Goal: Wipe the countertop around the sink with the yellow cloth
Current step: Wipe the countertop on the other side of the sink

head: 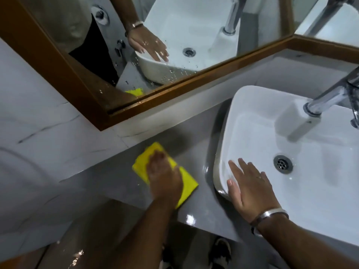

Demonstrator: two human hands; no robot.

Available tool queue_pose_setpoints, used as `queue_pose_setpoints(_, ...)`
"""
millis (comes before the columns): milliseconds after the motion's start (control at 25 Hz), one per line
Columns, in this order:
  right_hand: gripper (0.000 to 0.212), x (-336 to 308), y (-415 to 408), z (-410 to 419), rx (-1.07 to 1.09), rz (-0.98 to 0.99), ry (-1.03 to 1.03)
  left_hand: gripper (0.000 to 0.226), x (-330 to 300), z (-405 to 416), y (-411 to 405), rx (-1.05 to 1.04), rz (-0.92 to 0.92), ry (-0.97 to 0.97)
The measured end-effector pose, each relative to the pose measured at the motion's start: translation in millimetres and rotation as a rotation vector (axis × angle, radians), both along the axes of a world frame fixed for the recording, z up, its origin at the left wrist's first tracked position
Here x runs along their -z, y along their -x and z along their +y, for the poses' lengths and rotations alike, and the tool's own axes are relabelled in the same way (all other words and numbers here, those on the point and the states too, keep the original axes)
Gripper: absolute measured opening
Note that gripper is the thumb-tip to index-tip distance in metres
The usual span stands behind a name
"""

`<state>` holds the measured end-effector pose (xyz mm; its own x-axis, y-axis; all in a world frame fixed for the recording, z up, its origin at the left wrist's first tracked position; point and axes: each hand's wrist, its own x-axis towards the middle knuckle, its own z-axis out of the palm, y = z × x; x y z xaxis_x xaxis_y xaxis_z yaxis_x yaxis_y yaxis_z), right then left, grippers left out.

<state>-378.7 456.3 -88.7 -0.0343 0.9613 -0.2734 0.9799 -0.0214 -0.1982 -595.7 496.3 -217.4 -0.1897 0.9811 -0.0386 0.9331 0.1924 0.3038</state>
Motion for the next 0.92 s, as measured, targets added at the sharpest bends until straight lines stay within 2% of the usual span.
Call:
queue_pose_setpoints(80, 0.066, -1.4, 0.9, 0.0, -0.004, 0.007, 0.014, 0.074, -9.2, -47.9, 7.1, -0.114, 0.0, 0.008)
queue_pose_setpoints(120, 0.067, -3.1, 2.5, 0.1, 0.008, 0.015, 0.022, 0.073, -9.3, -60.8, -2.3, -0.049, -0.047, 0.045)
queue_pose_setpoints(200, 0.067, -3.9, 1.6, 0.0, 0.017, 0.019, 0.017, 0.071, -2.5, -45.5, -35.7, 0.366, -0.059, 0.041)
queue_pose_setpoints(280, 0.067, -4.1, 2.4, 0.5, 0.009, 0.026, 0.012, 0.068, 12.8, 16.0, -41.8, 0.659, 0.05, 0.036)
queue_pose_setpoints(320, 0.068, -3.4, 2.7, 3.0, 0.0, 0.026, 0.011, 0.066, 14.9, 46.4, -32.2, 0.665, 0.156, 0.031)
queue_pose_setpoints(400, 0.069, -0.5, -1.0, 1.3, -0.004, 0.025, 0.02, 0.064, 18.2, 63.9, 5.8, 0.392, 0.276, -0.031)
queue_pose_setpoints(480, 0.069, -2.2, -2.0, 1.4, -0.017, 0.038, 0.035, 0.067, 22.9, 13.6, 58.3, 0.016, 0.221, -0.063)
queue_pose_setpoints(600, 0.068, -1.5, -1.7, 3.1, -0.021, 0.029, 0.036, 0.069, 14.4, -49.6, 90.9, -0.281, 0.062, 0.012)
queue_pose_setpoints(640, 0.068, -1.3, -1.1, 3.1, -0.023, 0.023, 0.036, 0.069, 12.7, -48.6, 79.6, -0.244, 0.0, 0.041)
queue_pose_setpoints(680, 0.067, -1.1, -0.7, 3.3, -0.028, 0.021, 0.03, 0.067, 11.5, -41.7, 61.4, -0.055, -0.041, 0.03)
queue_pose_setpoints(760, 0.067, -1.7, 1.3, 3.8, -0.03, 0.017, 0.013, 0.066, 18.1, -23.9, 26.7, 0.463, 0.021, -0.055)
queue_pose_setpoints(800, 0.067, -1.4, 1.7, 3.8, -0.026, 0.008, 0.007, 0.065, 19.8, -16.4, 29.1, 0.586, 0.06, -0.084)
queue_pose_setpoints(840, 0.067, -0.1, 1.2, 2.5, -0.026, -0.002, 0.004, 0.064, 18.5, -14.1, 48.0, 0.567, 0.112, -0.127)
queue_pose_setpoints(920, 0.066, 2.7, -0.1, 2.3, -0.038, -0.01, -0.001, 0.062, 24.3, -18.9, 114.0, 0.257, 0.155, -0.206)
